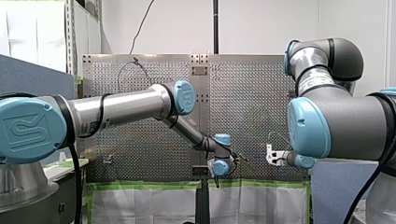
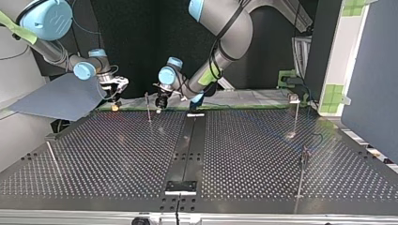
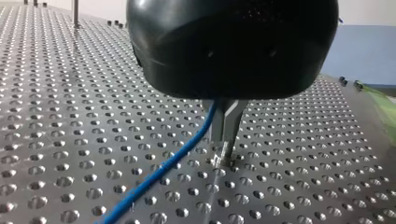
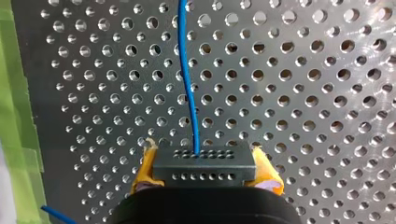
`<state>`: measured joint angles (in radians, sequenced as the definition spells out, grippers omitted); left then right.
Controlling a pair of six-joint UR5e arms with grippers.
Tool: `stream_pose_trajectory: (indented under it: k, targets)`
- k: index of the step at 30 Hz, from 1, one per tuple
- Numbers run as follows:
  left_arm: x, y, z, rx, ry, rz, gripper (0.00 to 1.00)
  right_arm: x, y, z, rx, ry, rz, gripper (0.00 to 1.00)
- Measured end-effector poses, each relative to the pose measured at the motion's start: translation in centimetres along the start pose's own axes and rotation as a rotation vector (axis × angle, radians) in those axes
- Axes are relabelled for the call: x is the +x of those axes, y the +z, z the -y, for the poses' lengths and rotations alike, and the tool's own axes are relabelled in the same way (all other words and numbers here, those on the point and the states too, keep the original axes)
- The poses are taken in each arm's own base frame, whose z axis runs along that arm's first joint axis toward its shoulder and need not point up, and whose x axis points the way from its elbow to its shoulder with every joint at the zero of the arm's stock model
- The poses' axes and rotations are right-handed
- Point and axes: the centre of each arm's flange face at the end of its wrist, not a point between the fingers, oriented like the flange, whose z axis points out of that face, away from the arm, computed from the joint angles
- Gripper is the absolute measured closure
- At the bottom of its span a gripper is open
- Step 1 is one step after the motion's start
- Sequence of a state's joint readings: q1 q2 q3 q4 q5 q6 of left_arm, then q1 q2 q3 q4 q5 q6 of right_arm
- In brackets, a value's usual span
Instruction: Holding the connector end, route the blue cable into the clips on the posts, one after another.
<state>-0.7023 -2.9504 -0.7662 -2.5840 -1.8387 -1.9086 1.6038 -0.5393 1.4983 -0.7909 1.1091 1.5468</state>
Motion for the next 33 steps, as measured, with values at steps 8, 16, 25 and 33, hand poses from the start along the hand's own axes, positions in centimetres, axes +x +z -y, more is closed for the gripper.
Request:
stream_pose_trajectory:
  k: [8, 16, 25, 33]
  targets:
    - [0.2, -0.2, -0.2, 0.003, 0.08, -0.025, 0.14, 0.1, 0.2, 0.2, 0.005, -0.001, 0.001, 1.0]
    - [0.7, -1.1, -0.4, -0.052, 0.171, -0.073, 0.0, 0.1, 0.2, 0.3, 0.005, 0.0, 0.001, 1.0]
    - [-1.4, -1.3, 0.7, -0.057, 0.203, -0.109, 0.0, 0.1, 0.2, 0.3, -0.004, -0.002, 0.002, 1.0]
    - [-0.8, -3.2, 1.5, -0.025, 0.238, -0.212, 0.0, 0.1, 0.3, 0.6, -0.002, -0.003, 0.001, 1.0]
